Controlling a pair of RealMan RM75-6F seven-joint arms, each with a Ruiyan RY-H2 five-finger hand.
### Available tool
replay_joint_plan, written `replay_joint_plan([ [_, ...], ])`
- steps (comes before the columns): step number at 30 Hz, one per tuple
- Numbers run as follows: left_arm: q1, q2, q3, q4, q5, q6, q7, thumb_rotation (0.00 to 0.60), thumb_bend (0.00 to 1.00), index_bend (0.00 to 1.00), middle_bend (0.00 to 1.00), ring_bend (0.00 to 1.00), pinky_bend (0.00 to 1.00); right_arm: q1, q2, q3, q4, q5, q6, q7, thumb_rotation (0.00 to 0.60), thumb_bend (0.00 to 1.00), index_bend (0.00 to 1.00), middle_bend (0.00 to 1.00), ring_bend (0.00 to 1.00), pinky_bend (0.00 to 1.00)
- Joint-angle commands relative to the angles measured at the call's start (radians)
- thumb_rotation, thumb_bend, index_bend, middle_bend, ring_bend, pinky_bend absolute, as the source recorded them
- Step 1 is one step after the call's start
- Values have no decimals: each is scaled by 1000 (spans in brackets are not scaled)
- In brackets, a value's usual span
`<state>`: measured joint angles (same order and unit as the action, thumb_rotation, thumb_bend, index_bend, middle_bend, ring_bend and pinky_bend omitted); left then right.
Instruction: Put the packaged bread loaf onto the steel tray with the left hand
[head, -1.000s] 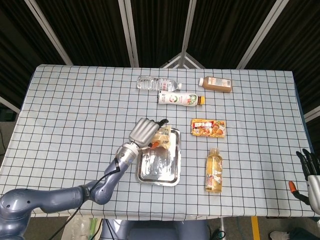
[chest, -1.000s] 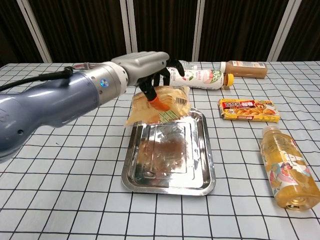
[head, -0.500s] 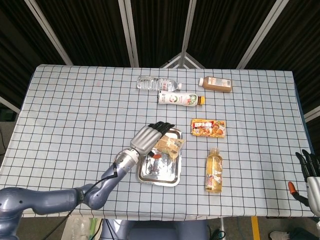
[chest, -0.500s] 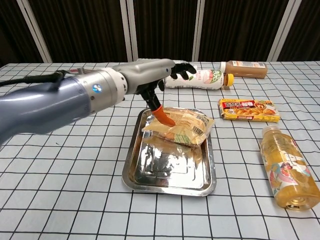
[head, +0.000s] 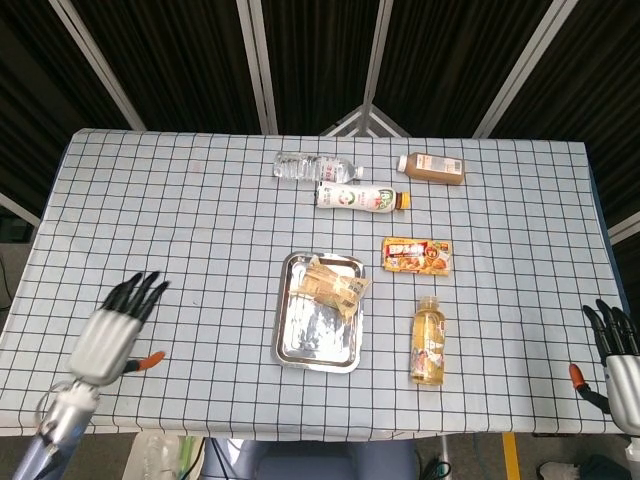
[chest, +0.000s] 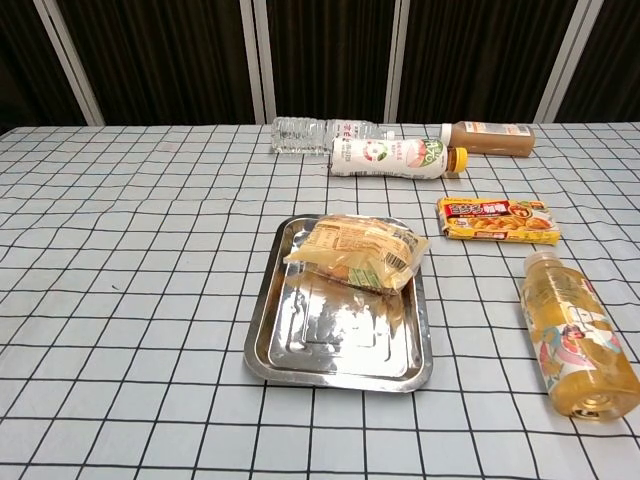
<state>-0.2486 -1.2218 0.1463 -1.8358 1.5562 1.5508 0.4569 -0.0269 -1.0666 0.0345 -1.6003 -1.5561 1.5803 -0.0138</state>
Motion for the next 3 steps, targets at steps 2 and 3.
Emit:
replay_joint_plan([
  [2,162,10,84,140,69,149,-41,519,48,0,0,0,128,3,-11,-2,3,-19,6,-13,600,406,0,0,0,0],
  [3,162,10,76,147,67,146,-52,519,48,0,0,0,128,4,-14,-5,4,-25,6,-17,600,406,0,0,0,0],
])
